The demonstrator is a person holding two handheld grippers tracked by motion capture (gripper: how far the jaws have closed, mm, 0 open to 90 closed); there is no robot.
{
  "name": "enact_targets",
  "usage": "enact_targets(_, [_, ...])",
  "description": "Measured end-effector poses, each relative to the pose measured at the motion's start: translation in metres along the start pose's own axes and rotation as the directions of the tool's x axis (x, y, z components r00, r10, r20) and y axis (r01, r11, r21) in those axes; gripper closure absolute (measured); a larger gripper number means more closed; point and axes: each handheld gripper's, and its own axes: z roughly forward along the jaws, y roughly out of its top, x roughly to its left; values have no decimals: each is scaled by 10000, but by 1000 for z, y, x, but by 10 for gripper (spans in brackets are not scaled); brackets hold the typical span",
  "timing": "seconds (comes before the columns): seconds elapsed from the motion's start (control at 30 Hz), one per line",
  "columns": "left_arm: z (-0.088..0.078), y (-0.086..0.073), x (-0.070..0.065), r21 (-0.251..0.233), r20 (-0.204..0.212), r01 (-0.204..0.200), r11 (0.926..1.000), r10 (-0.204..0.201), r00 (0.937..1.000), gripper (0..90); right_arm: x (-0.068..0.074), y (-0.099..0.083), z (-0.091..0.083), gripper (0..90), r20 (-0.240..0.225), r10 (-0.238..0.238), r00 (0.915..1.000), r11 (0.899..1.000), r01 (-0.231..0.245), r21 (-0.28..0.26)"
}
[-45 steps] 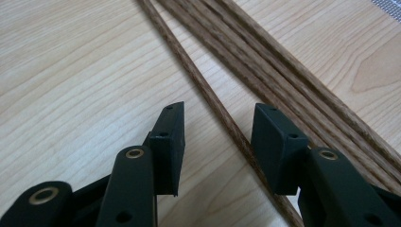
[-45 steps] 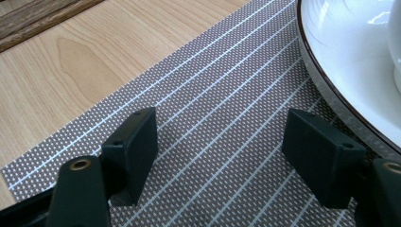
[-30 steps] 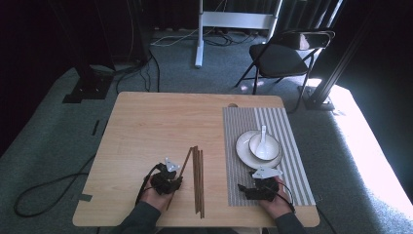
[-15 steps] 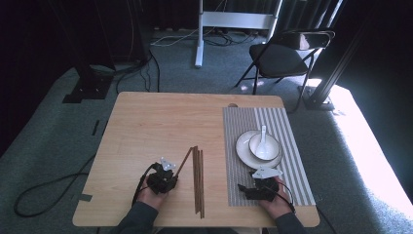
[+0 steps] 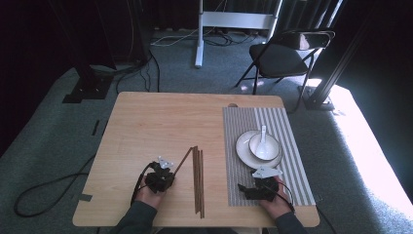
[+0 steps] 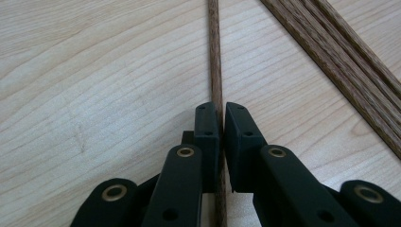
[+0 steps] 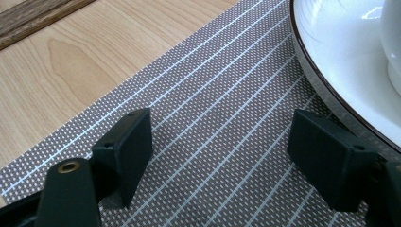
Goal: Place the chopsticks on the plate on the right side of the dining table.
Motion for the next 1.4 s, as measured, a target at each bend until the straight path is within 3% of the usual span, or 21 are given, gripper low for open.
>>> enact_targets(0.83, [7,9,8,-93,-278,-604,9981,601,9978,854,1,0,0,220,73,95,9999,10000,-95,2])
enact_targets(1.4, [1,17,17,-716,131,-548,9959,559,9984,853,1,0,0,220,73,92,9999,10000,-92,4])
